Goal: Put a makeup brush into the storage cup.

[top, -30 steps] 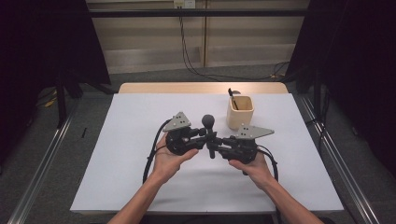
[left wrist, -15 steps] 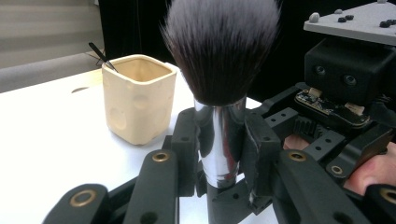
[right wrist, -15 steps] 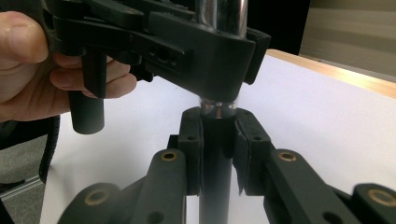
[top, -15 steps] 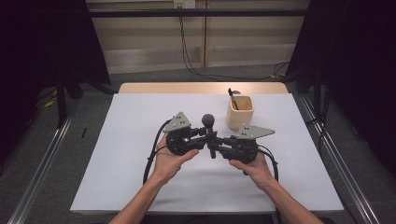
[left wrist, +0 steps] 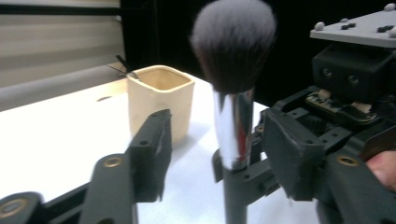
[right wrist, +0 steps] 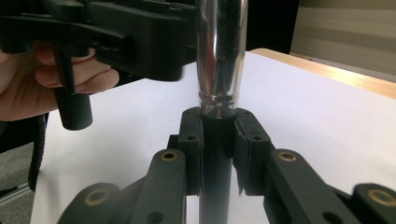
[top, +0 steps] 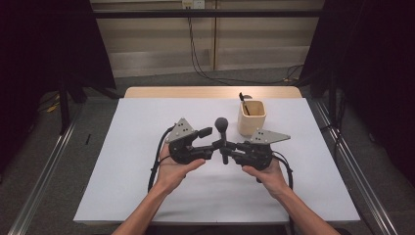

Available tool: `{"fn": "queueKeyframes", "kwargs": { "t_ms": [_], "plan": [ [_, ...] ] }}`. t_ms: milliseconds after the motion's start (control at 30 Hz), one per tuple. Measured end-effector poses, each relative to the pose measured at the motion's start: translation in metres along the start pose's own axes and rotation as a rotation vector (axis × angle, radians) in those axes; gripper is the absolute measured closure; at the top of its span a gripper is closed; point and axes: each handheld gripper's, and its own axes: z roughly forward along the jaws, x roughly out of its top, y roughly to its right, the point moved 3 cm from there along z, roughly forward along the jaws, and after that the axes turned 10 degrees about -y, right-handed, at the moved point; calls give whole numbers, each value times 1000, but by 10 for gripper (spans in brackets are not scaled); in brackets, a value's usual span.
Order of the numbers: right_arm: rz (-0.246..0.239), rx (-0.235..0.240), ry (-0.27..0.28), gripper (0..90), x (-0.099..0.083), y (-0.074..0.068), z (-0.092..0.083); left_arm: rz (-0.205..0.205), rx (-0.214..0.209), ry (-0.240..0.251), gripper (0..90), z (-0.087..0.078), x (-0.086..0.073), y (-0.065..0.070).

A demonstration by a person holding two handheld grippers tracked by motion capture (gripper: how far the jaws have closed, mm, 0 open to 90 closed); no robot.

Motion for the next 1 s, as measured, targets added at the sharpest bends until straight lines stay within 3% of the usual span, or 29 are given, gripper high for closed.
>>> {"fn": "queueKeyframes", "kwargs": {
  "t_ms": [367, 533, 867, 1000],
  "plan": [
    [6, -18, 5, 751, 0, 4, -3, -17, 52, 17, 177, -11, -8, -9],
    [6, -31, 4, 751, 1, 5, -6, -23, 97, 10, 67, -16, -12, -15],
    [11, -52, 8, 751, 1, 11, -13, -57, 107, 19, 29, -32, -23, -24],
    [15, -61, 9, 752, 0, 13, -14, -46, 121, 23, 18, -43, -29, -29]
  ]
}}
